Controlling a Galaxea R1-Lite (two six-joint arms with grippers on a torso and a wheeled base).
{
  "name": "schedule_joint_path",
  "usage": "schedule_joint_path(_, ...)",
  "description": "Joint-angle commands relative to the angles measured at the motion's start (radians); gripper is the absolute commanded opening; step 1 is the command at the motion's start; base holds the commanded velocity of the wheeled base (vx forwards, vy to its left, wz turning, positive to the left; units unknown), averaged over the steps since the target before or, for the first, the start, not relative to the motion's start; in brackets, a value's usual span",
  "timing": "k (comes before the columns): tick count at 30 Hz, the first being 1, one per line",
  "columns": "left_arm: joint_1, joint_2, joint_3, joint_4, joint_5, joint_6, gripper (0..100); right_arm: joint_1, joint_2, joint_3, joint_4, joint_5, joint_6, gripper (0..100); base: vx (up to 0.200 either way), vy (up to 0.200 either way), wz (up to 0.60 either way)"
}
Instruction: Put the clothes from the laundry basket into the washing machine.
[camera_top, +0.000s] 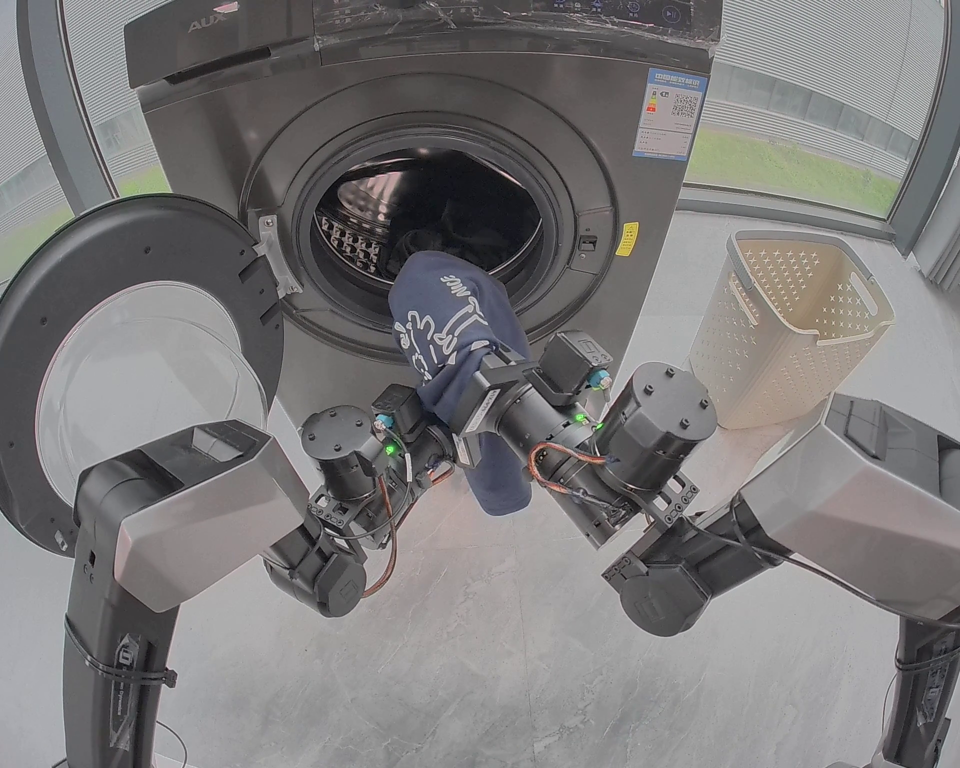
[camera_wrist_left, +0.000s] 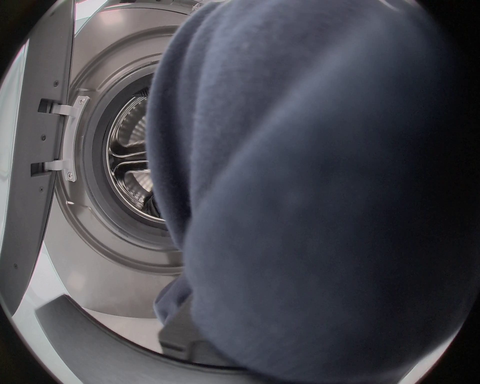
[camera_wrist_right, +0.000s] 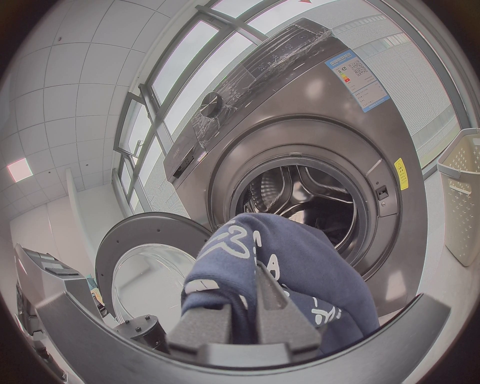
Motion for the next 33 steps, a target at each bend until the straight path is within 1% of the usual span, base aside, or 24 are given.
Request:
schedule_joint_path(1, 0.005, 0.015, -0.031, -0.001, 0.008, -0.008, 0, -0.001, -0.004, 0.008, -0.003, 0.001, 0.000, 0, 0.000, 0.000, 0.00)
schedule_joint_path(4, 0.011, 0.007, -0.023, -0.002, 0.008, -0.009, 0, -0.012, -0.007, 0.015, -0.004, -0.001, 0.000, 0, 0.000, 0.000, 0.00)
schedule_joint_path(9, 0.031, -0.062, 0.040, -0.004, 0.007, -0.023, 0, -0.093, -0.002, 0.017, -0.003, -0.016, 0.017, 0, 0.000, 0.000, 0.00)
schedule_joint_path(11, 0.033, -0.077, 0.055, -0.004, 0.008, -0.027, 0, -0.107, 0.004, 0.017, -0.003, -0.016, 0.022, 0, 0.000, 0.000, 0.00)
schedule_joint_path(12, 0.039, -0.112, 0.089, -0.005, 0.007, -0.035, 0, -0.131, 0.010, 0.021, -0.003, -0.016, 0.025, 0, 0.000, 0.000, 0.00)
schedule_joint_path(13, 0.040, -0.125, 0.098, -0.005, 0.007, -0.035, 0, -0.138, 0.013, 0.025, -0.003, -0.016, 0.025, 0, 0.000, 0.000, 0.00)
schedule_joint_path(23, 0.033, -0.235, 0.195, -0.005, 0.007, -0.035, 0, -0.131, 0.046, 0.034, -0.012, -0.012, 0.016, 0, 0.000, 0.000, 0.00)
schedule_joint_path(24, 0.036, -0.238, 0.201, -0.005, 0.007, -0.035, 0, -0.130, 0.044, 0.040, -0.019, -0.009, 0.016, 100, 0.000, 0.000, 0.00)
schedule_joint_path(27, 0.039, -0.252, 0.216, -0.005, 0.008, -0.034, 0, -0.128, 0.029, 0.054, -0.033, -0.006, 0.016, 100, 0.000, 0.000, 0.00)
schedule_joint_path(28, 0.040, -0.264, 0.228, -0.005, 0.008, -0.035, 0, -0.130, 0.015, 0.086, -0.032, -0.004, 0.009, 100, 0.000, 0.000, 0.00)
schedule_joint_path(29, 0.039, -0.273, 0.241, -0.005, 0.008, -0.035, 0, -0.130, -0.002, 0.123, -0.033, -0.001, 0.002, 100, 0.000, 0.000, 0.00)
schedule_joint_path(30, 0.037, -0.292, 0.259, -0.005, 0.008, -0.034, 0, -0.128, -0.039, 0.183, -0.033, 0.007, -0.012, 100, 0.000, 0.000, 0.00)
schedule_joint_path(33, 0.031, -0.355, 0.321, -0.002, 0.010, -0.032, 0, -0.122, -0.128, 0.364, -0.036, 0.071, -0.044, 100, 0.000, 0.000, 0.00)
